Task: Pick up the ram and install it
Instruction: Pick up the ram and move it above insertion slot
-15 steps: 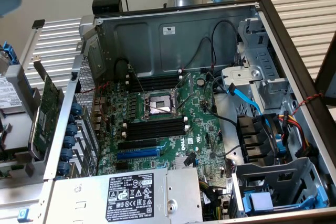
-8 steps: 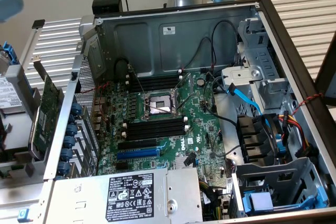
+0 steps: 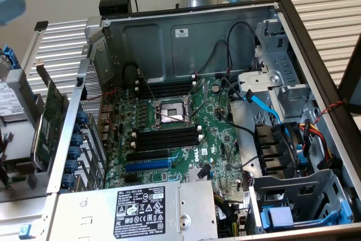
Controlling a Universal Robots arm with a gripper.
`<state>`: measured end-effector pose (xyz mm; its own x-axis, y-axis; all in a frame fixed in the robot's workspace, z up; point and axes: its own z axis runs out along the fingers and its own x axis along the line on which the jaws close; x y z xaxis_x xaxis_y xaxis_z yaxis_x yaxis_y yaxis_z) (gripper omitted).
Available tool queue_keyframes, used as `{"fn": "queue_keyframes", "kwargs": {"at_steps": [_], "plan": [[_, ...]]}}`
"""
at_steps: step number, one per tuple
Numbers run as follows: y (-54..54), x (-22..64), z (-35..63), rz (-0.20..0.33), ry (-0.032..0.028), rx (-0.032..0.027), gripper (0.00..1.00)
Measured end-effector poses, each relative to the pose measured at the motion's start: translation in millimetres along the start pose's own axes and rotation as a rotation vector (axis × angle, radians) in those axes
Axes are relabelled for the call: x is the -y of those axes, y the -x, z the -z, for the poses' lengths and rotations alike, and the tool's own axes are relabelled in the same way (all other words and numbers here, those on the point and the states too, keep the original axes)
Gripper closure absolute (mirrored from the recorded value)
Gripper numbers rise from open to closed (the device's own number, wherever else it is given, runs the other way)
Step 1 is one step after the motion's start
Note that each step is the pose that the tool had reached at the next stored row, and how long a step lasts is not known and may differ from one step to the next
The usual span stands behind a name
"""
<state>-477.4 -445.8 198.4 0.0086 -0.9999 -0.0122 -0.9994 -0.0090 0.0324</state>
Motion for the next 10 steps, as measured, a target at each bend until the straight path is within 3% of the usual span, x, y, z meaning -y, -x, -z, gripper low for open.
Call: {"fn": "queue_keyframes", "kwargs": {"at_steps": [5, 10], "plan": [[-0.7, -1.2, 8.1, 0.000, 0.0000, 0.0000, 0.87], [-2.6, -3.0, 27.4, 0.000, 0.0001, -0.0002, 0.87]]}}
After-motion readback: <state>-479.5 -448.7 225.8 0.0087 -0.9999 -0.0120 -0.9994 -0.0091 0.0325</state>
